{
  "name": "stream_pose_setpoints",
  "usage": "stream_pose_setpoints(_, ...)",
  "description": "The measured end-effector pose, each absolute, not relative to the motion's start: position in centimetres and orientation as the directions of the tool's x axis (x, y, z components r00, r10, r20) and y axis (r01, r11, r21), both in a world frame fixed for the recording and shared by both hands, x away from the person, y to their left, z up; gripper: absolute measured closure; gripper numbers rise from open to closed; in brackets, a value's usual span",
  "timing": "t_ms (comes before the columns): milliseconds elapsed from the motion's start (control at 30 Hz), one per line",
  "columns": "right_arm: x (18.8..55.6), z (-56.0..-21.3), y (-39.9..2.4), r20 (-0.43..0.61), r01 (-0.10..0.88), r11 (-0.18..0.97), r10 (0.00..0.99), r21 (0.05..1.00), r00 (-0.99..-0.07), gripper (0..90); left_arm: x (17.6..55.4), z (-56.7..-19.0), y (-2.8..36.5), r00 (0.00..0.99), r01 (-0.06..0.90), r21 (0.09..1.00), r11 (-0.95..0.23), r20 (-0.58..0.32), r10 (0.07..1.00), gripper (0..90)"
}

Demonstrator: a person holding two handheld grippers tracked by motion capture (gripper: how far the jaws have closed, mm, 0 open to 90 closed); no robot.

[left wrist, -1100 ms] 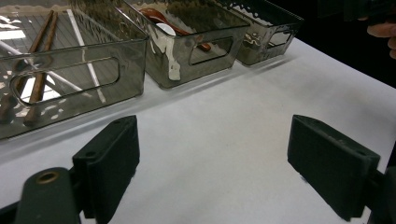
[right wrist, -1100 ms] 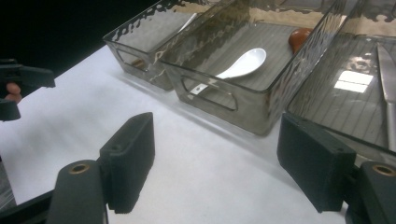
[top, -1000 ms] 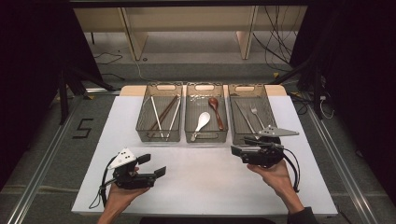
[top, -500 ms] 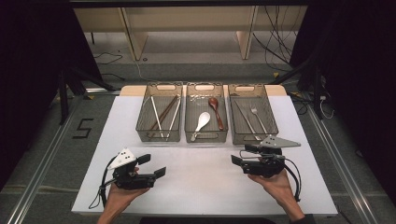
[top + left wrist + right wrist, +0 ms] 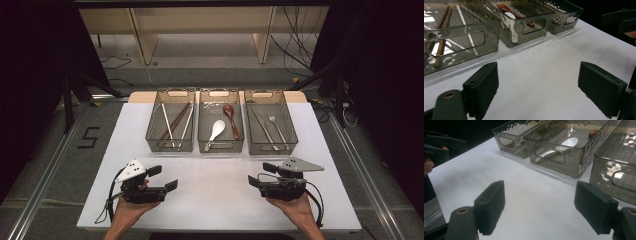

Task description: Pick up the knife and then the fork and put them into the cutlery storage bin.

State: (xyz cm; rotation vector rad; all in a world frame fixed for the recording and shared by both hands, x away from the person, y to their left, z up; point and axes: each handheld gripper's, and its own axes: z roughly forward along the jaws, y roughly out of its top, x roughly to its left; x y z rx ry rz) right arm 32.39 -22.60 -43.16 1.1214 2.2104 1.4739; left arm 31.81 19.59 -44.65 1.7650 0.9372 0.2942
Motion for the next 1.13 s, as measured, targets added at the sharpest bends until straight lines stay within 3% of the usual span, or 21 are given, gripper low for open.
stream_pose_setpoints(1133, 31.3, -44.5, -23.2, 0.182, 0.44, 0.179, 0.729, 0.88, -0.66, 22.9, 31.6, -44.7, 19.5, 0.672, 0.45, 0.883, -0.136, -0.235, 0.702, 16.2)
